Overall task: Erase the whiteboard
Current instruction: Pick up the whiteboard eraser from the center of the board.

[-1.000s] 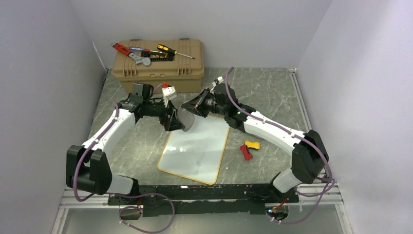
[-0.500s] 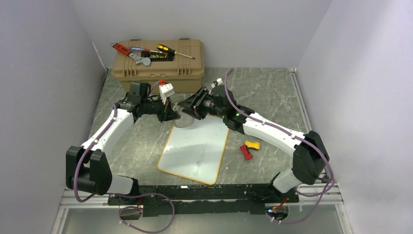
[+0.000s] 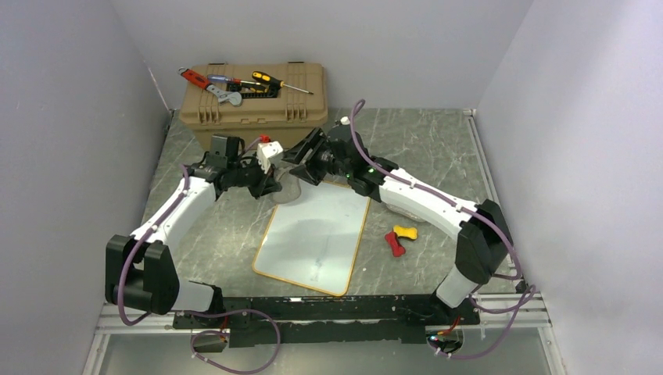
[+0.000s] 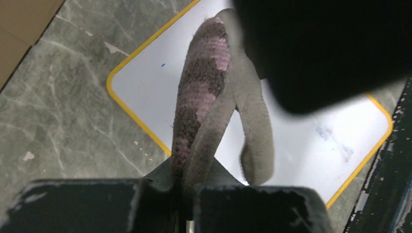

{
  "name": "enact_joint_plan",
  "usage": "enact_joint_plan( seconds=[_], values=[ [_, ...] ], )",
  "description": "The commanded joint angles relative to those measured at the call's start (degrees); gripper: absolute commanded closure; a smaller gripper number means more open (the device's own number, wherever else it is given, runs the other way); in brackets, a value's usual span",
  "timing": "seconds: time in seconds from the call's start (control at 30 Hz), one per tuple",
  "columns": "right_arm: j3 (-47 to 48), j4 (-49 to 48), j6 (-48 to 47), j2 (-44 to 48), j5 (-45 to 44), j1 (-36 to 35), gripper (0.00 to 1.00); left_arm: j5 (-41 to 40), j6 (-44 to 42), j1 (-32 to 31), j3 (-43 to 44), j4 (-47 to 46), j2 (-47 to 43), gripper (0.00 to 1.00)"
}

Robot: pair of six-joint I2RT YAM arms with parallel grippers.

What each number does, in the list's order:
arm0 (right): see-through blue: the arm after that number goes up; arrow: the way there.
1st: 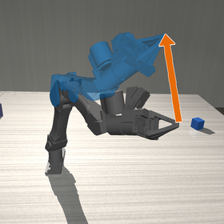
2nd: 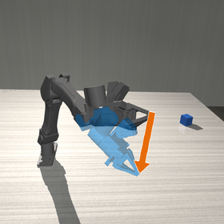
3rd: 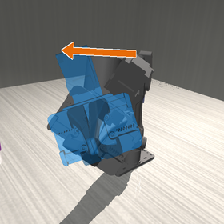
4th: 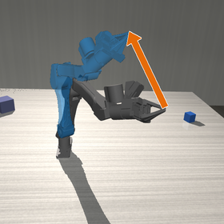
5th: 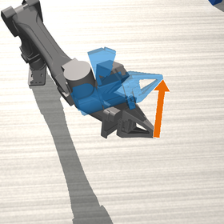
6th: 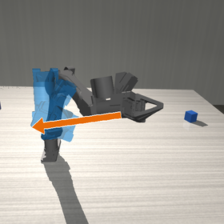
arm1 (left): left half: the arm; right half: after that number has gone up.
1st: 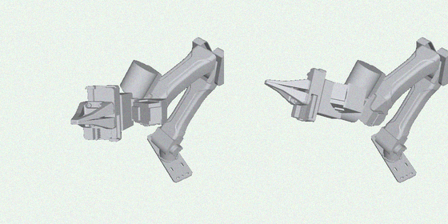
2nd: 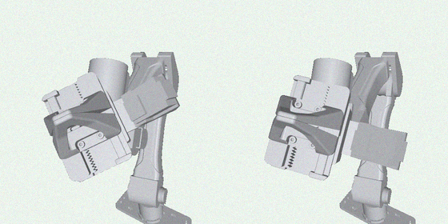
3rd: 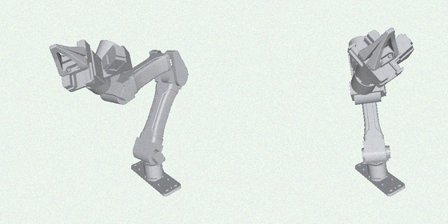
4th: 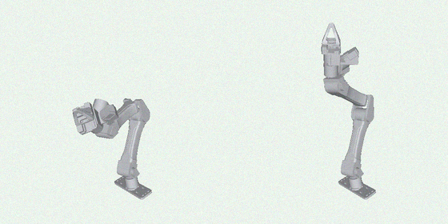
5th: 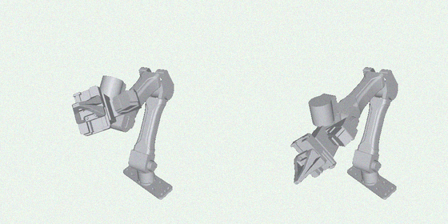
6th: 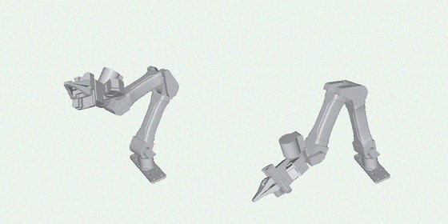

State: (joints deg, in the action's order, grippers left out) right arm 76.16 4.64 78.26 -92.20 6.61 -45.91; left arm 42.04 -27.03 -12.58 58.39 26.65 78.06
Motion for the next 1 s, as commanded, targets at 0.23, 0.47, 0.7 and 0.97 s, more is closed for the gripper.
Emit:
enact_joint_plan(
  seconds=[0.23, 0.47, 0.7, 0.97],
  values=[
    [2.54, 1.9, 2.84, -2.87, 0.62, -0.41, 0.39, -5.67, -5.25, -1.56, -0.49, -0.94, -2.21, 1.0],
    [1.32, 4.51, 3.88, -1.17, -1.36, -0.43, 0.37, -8.4, -5.39, -1.57, -0.36, -1.81, -2.3, 1.0],
    [3.69, 8.87, 4.48, -0.85, -5.8, -0.54, 0.36, -8.29, -5.35, -1.91, -0.07, -1.32, -2.3, 1.0],
    [10.39, 8.47, 5.31, -7.62, -4.76, -0.5, 0.39, -7.77, -5.63, -2.64, 1.21, 0.5, -2.26, 1.0]
  ],
)
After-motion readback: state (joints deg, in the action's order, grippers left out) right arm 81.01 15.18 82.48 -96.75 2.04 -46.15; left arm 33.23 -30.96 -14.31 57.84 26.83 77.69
